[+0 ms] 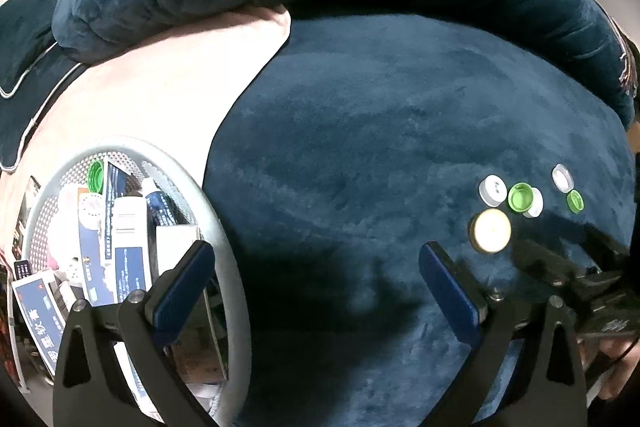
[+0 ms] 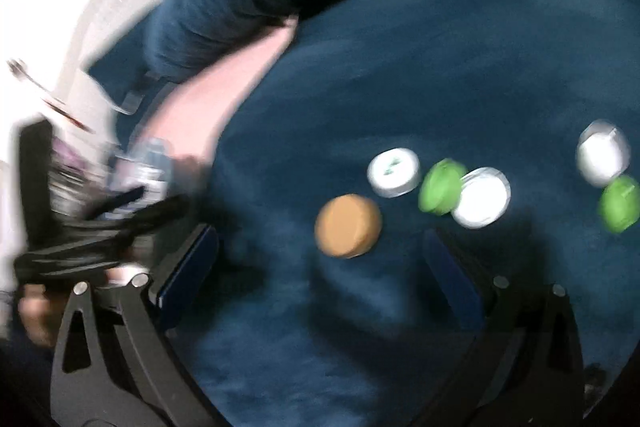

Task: Organize objects
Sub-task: 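Grasp the tan cap with the right gripper while the left gripper grasps the dark brown cap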

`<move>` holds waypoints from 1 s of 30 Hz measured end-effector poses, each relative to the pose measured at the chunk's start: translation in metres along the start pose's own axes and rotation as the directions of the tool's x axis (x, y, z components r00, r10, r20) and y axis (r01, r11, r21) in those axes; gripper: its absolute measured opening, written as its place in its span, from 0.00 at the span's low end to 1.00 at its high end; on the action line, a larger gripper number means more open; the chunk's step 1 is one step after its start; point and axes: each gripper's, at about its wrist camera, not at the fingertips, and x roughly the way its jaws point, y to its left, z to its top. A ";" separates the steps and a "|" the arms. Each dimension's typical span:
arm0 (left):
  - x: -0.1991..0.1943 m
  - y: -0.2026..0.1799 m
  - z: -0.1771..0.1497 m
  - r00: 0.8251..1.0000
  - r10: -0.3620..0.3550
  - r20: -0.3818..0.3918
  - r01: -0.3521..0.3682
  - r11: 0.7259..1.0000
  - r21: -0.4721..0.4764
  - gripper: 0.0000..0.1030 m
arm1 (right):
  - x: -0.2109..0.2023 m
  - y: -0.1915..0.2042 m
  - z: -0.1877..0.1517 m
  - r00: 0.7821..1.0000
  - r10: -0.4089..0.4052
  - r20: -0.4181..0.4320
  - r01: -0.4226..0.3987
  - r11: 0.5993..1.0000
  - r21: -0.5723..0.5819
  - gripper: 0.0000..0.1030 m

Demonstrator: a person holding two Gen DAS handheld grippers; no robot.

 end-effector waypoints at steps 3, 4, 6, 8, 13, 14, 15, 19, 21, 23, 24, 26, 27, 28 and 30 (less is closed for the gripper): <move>0.002 0.001 -0.003 1.000 0.002 -0.004 -0.002 1.000 0.002 0.99 | 0.009 0.020 -0.003 0.989 -0.149 0.016 0.150 0.980 -0.131 0.97; 0.002 0.001 -0.004 1.000 0.001 -0.005 -0.001 1.000 0.003 0.99 | 0.013 0.025 -0.004 0.985 -0.174 0.017 0.175 0.971 -0.165 0.89; 0.003 0.001 -0.004 1.000 0.000 -0.010 0.000 1.000 0.007 0.99 | 0.022 0.034 -0.009 0.974 -0.226 0.012 0.223 0.949 -0.225 0.76; 0.002 0.001 -0.004 1.000 0.001 -0.006 0.000 1.000 0.009 0.99 | 0.029 0.038 -0.010 0.964 -0.266 0.015 0.260 0.927 -0.272 0.64; 0.004 0.001 -0.003 1.000 -0.002 -0.009 0.002 1.000 0.003 0.99 | 0.035 0.040 -0.013 0.959 -0.284 -0.004 0.267 0.907 -0.326 0.40; 0.003 0.001 -0.003 1.000 -0.004 -0.009 0.004 1.000 0.002 0.99 | 0.030 0.038 -0.013 0.964 -0.268 0.008 0.256 0.913 -0.317 0.40; 0.003 0.000 -0.003 1.000 -0.006 -0.008 0.006 1.000 0.003 0.99 | 0.024 0.038 -0.013 0.969 -0.248 0.022 0.243 0.922 -0.302 0.40; 0.001 -0.009 -0.002 1.000 -0.027 0.002 0.027 0.999 0.018 0.99 | -0.002 0.031 -0.008 0.981 -0.185 0.058 0.193 0.961 -0.196 0.40; 0.002 -0.016 -0.002 0.999 -0.048 0.007 0.048 0.998 0.031 0.99 | -0.016 0.024 -0.008 0.980 -0.179 0.084 0.189 0.973 -0.135 0.40; 0.005 -0.028 -0.002 0.997 -0.071 0.006 0.071 0.996 0.053 0.99 | -0.028 0.013 -0.010 0.977 -0.192 0.092 0.200 0.976 -0.087 0.40; 0.006 -0.033 -0.002 0.997 -0.081 0.003 0.080 0.995 0.062 0.99 | -0.033 0.005 -0.013 0.975 -0.202 0.089 0.208 0.976 -0.059 0.40; 0.011 -0.046 -0.003 0.994 -0.109 0.000 0.109 0.991 0.084 0.99 | -0.041 -0.008 -0.017 0.970 -0.226 0.086 0.227 0.974 -0.010 0.40; 0.014 -0.054 -0.003 0.992 -0.125 -0.005 0.125 0.987 0.098 0.99 | -0.045 -0.017 -0.020 0.968 -0.237 0.082 0.237 0.971 0.017 0.40; 0.018 -0.063 -0.004 0.989 -0.146 -0.012 0.147 0.983 0.108 0.99 | -0.048 -0.026 -0.023 0.965 -0.249 0.079 0.246 0.968 0.041 0.40; 0.026 -0.078 -0.006 0.982 -0.187 -0.021 0.188 0.976 0.113 0.99 | -0.056 -0.038 -0.028 0.961 -0.264 0.077 0.258 0.963 0.078 0.40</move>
